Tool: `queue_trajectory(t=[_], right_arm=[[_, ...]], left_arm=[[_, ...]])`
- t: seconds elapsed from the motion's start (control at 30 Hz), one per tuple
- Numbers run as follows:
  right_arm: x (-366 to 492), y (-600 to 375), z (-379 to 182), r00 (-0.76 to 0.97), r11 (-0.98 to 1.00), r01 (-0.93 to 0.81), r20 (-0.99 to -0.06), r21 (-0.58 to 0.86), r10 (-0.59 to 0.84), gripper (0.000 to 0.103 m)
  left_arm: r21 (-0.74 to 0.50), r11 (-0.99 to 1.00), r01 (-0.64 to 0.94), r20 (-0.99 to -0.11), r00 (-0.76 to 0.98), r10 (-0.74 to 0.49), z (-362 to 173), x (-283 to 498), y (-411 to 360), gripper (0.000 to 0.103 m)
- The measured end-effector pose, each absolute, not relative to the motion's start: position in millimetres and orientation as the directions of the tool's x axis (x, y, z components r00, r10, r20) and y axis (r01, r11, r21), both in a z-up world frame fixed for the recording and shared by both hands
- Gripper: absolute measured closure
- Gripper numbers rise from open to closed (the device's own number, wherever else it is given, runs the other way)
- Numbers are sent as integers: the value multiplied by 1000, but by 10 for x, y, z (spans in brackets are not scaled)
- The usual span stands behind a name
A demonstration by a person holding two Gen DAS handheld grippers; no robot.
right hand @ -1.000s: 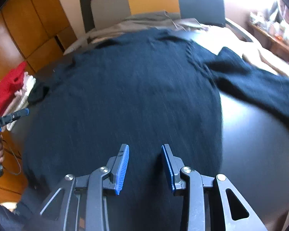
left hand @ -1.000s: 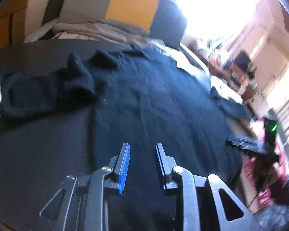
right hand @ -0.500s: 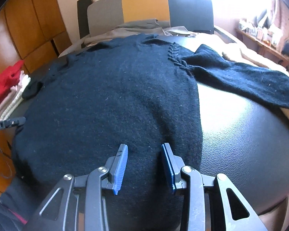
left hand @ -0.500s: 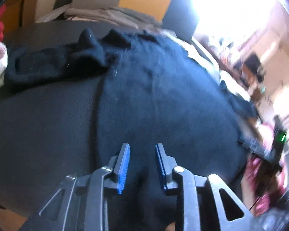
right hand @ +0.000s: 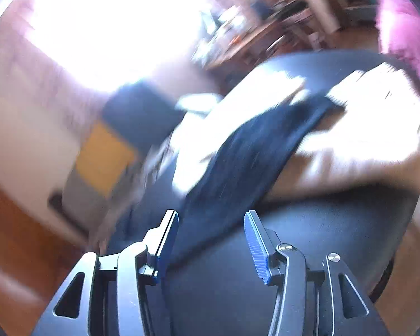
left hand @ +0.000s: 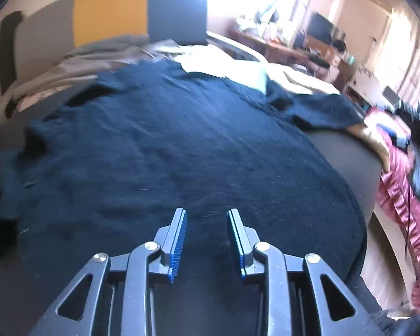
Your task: Fold clothes
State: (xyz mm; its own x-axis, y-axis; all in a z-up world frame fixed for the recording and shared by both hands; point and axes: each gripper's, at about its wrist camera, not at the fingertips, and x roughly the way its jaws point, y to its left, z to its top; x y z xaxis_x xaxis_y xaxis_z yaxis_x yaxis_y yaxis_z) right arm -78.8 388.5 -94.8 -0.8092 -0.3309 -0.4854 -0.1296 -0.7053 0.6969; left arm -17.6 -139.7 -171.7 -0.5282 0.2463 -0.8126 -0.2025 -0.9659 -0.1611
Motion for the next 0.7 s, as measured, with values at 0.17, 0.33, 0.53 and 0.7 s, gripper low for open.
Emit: queue_trajectory(t=[0.17, 0.33, 0.53, 0.7], right_arm=[[-1216, 4509, -1169, -844, -544, -272, -468, 794, -261, 52], [-1366, 4769, -1499, -827, -445, -374, -510, 813, -236, 59], [-1603, 4785, -1543, -788, -532, -420, -586, 735, -187, 99], [-1708, 4367, -1117, -798, -709, -300, -575, 638, -179, 99]], left_arm=[[-139, -964, -228, -825, -512, 240, -1808, -212, -1273, 69], [-204, -957, -207, -817, -503, 283, -1830, -225, -1338, 68], [-208, -958, -197, -814, -508, 281, -1843, -240, -1318, 65], [-261, -951, -163, -804, -509, 308, -1845, -252, -1380, 65]])
